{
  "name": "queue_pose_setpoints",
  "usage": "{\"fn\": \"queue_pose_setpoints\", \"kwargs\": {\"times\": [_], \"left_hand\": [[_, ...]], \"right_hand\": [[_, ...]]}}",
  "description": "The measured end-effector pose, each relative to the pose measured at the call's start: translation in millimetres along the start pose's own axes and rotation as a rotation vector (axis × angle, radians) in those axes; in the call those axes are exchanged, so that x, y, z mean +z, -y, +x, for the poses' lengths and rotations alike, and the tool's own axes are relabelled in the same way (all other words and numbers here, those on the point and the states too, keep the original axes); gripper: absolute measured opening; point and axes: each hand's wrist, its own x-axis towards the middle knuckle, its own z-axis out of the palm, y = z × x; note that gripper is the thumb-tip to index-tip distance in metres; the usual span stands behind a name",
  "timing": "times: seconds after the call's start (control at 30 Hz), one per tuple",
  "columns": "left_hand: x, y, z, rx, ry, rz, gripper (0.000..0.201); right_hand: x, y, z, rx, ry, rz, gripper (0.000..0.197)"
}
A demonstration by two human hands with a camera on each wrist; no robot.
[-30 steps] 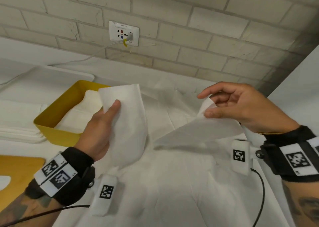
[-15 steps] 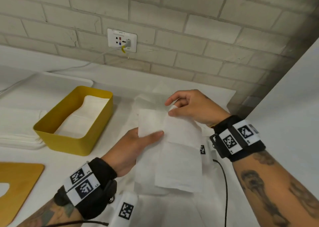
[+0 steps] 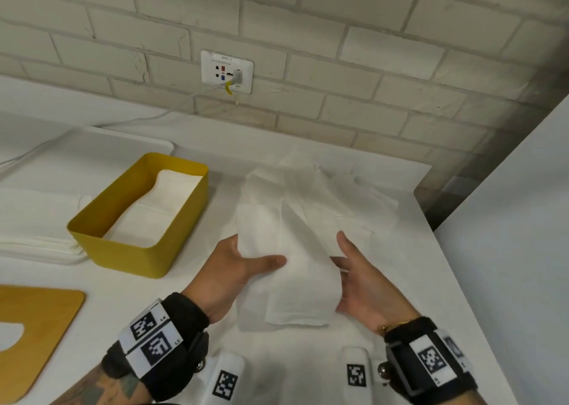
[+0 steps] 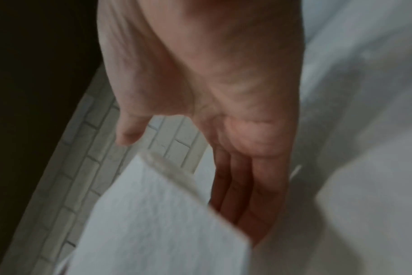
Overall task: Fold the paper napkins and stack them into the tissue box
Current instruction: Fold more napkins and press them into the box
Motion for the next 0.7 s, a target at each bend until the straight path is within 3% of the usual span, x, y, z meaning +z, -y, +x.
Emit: {"fn": "queue_pose_setpoints", "kwargs": {"times": [0.07, 0.17, 0.2, 0.3, 0.37, 0.5, 0.57, 0.7], "left_hand": [[2, 1, 1, -0.010, 0.006, 0.014, 0.042], [5, 2, 0, -0.036, 0.010, -0.029, 0.028], [6, 1, 0, -0.053, 0.000, -0.077, 0.027], [2, -1, 1, -0.093, -0.056, -0.242, 0.032], [-5, -2, 2, -0.104, -0.089, -0.315, 0.036], [-13, -5, 3, -0.129, -0.079, -0.403, 0.040], [-10, -8, 2, -0.124, -0.038, -0.404, 0.038], [2, -14, -1, -0.091, 0.015, -0.373, 0.040]], "right_hand": [[7, -7, 2, -0.048, 0.062, 0.103, 0.071], [14, 2, 4, -0.267, -0.094, 0.171, 0.029], [14, 8, 3, -0.333, -0.152, 0.166, 0.024], [11, 29, -10, -0.516, -0.219, 0.115, 0.023], [11, 44, -31, -0.632, -0.175, 0.038, 0.026], [23, 61, -77, -0.680, 0.184, -0.096, 0.037], [36, 59, -82, -0.672, 0.290, -0.107, 0.037], [57, 41, -47, -0.647, 0.102, -0.128, 0.029]]}}
